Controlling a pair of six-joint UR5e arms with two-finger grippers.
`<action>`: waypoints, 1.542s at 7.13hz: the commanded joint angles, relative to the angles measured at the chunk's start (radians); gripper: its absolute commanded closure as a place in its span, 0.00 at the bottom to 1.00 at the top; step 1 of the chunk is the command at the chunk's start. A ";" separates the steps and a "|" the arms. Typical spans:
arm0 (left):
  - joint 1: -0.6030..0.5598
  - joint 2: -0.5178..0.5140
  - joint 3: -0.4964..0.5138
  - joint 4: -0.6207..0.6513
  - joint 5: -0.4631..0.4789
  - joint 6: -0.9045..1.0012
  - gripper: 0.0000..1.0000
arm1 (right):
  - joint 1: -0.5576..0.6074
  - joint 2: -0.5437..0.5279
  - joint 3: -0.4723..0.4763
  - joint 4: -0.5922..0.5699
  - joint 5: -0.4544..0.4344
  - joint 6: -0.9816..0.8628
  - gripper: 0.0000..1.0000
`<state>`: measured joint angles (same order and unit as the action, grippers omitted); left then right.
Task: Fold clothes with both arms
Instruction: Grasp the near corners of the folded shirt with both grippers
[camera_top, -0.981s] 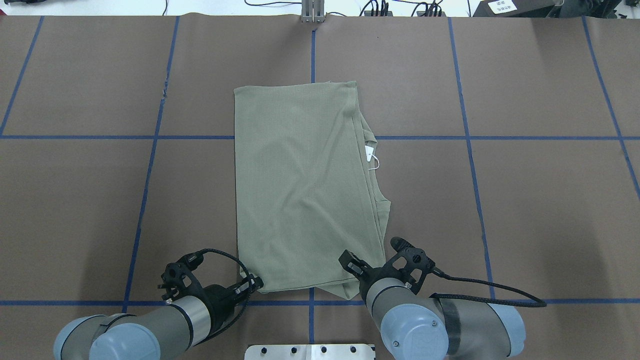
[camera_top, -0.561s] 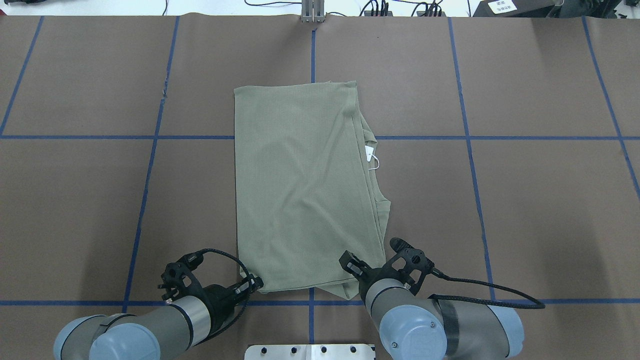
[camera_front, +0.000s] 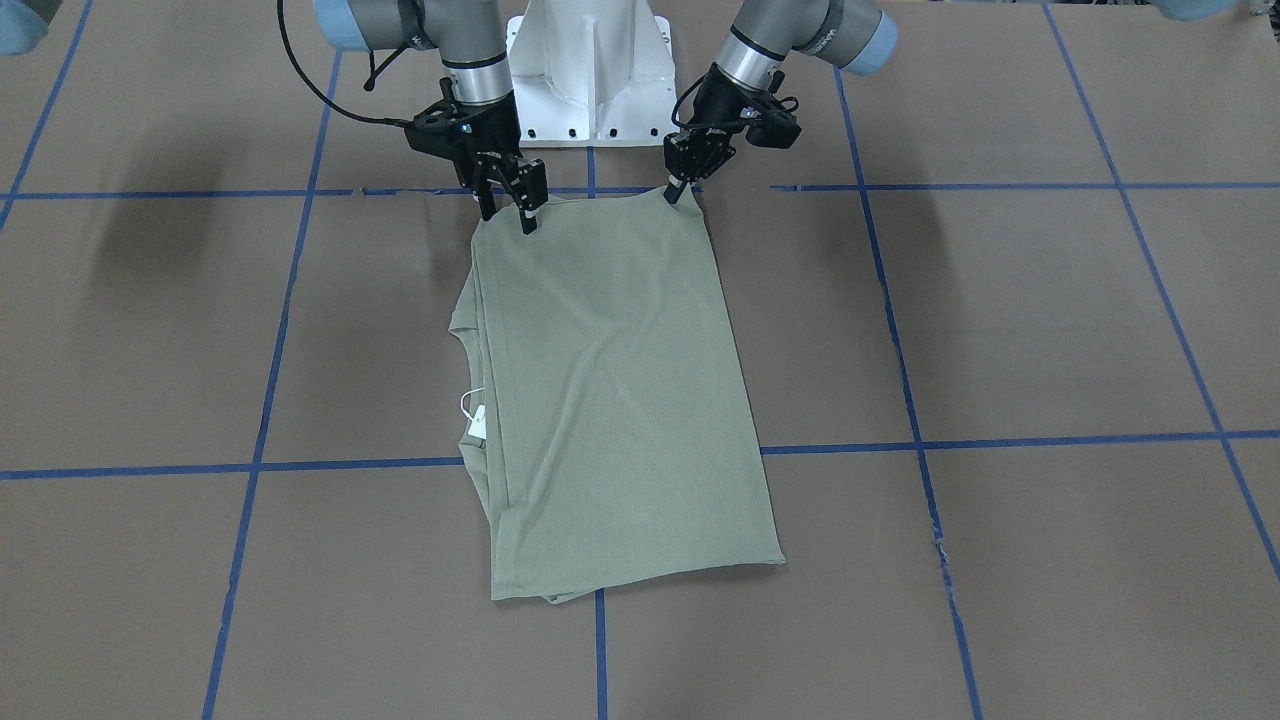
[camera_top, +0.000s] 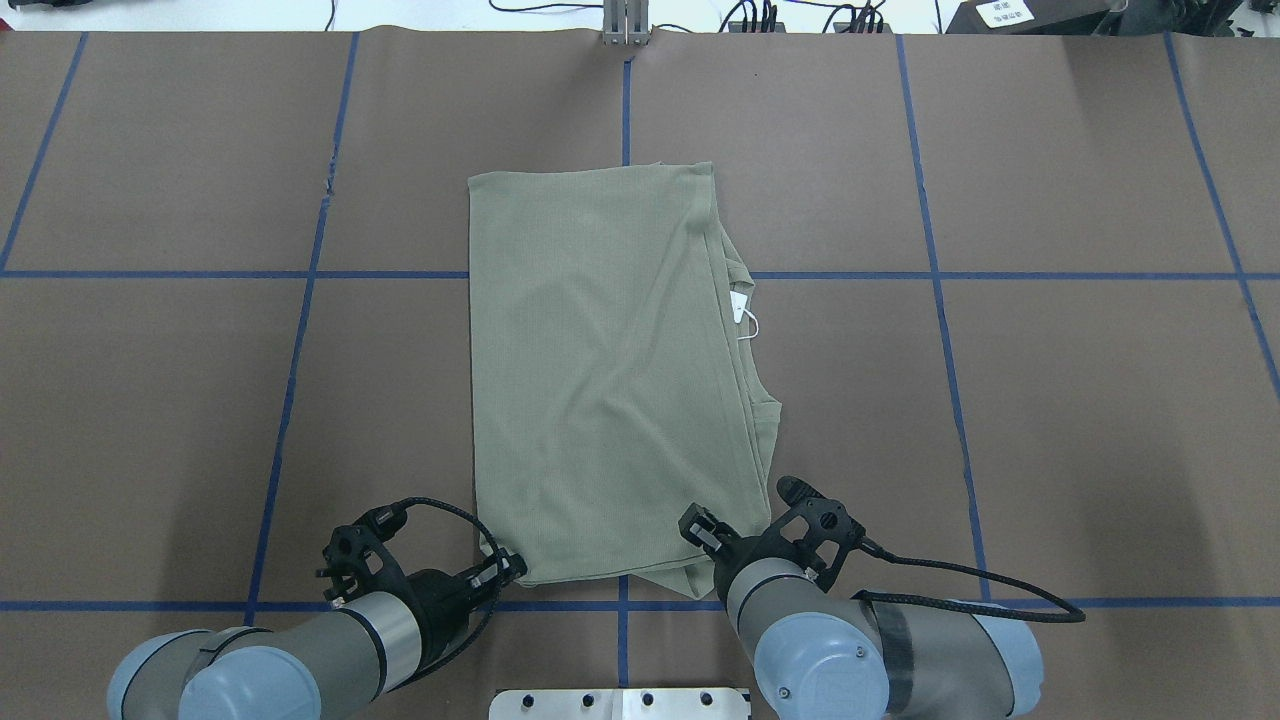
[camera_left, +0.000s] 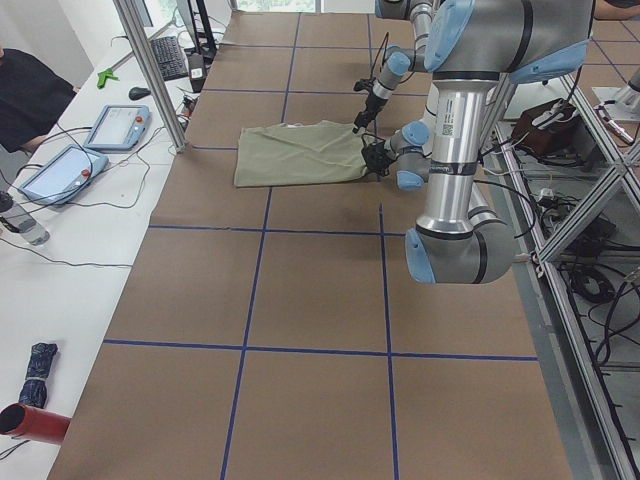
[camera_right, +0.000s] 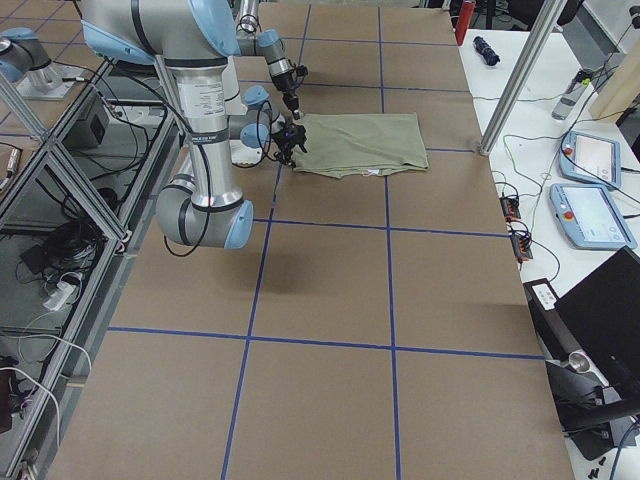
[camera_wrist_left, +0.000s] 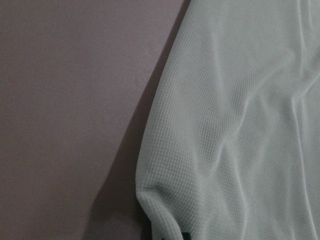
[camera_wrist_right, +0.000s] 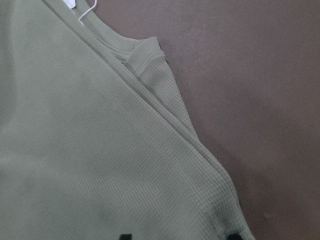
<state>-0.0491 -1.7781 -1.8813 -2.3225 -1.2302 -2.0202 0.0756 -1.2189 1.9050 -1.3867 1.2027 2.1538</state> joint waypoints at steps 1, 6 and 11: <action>0.000 -0.001 -0.001 0.000 0.000 0.000 1.00 | 0.001 0.002 -0.001 0.000 -0.006 0.001 0.81; -0.009 0.015 -0.082 0.005 -0.032 0.027 1.00 | 0.021 0.006 0.076 -0.061 -0.003 0.038 1.00; -0.008 0.065 -0.601 0.431 -0.189 0.063 1.00 | -0.036 0.168 0.539 -0.713 0.061 0.054 1.00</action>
<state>-0.0602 -1.7100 -2.4190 -1.9641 -1.3933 -1.9579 0.0493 -1.1212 2.4117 -1.9834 1.2505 2.2060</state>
